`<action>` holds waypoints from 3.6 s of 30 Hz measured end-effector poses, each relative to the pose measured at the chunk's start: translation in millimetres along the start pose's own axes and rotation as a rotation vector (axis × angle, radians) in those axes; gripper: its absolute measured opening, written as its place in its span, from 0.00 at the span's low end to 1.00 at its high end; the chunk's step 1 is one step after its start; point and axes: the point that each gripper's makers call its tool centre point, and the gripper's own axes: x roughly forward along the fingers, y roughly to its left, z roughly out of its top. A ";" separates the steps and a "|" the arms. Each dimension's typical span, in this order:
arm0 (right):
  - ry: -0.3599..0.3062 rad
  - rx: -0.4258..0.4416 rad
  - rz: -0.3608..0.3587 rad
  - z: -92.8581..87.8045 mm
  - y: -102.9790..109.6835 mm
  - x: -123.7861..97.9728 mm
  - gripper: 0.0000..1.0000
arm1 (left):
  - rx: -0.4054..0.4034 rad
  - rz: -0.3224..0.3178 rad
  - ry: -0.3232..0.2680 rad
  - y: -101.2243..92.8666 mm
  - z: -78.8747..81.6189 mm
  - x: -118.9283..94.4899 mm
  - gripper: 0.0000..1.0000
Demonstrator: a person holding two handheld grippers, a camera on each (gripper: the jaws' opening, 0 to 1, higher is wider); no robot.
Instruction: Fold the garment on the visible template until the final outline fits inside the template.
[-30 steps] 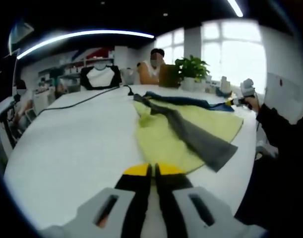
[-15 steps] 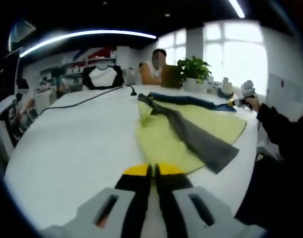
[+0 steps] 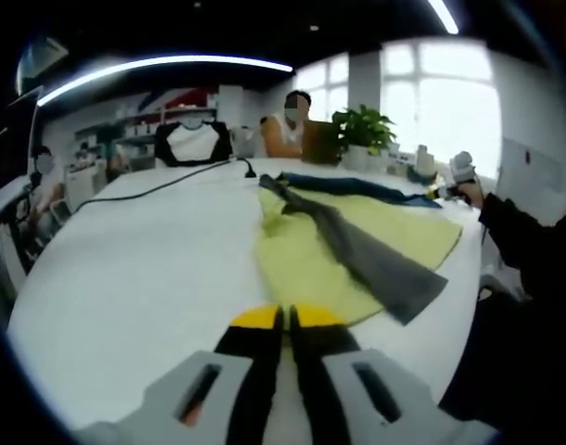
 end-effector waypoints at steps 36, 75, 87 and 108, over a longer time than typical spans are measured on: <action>0.030 -0.234 0.386 16.8 86.6 -35.9 0.24 | 0.014 0.004 0.005 -1.5 0.2 0.1 0.04; 0.104 -0.130 0.379 -2.8 83.8 -21.5 0.00 | 0.010 -0.001 0.003 -3.0 1.1 1.4 0.04; 0.036 -0.041 0.396 27.3 85.0 -43.1 0.00 | 0.007 -0.001 0.005 -2.4 -0.2 1.7 0.04; -0.048 -0.158 0.249 96.6 61.3 -64.3 0.00 | 0.003 -0.004 0.002 -2.7 -0.7 1.2 0.04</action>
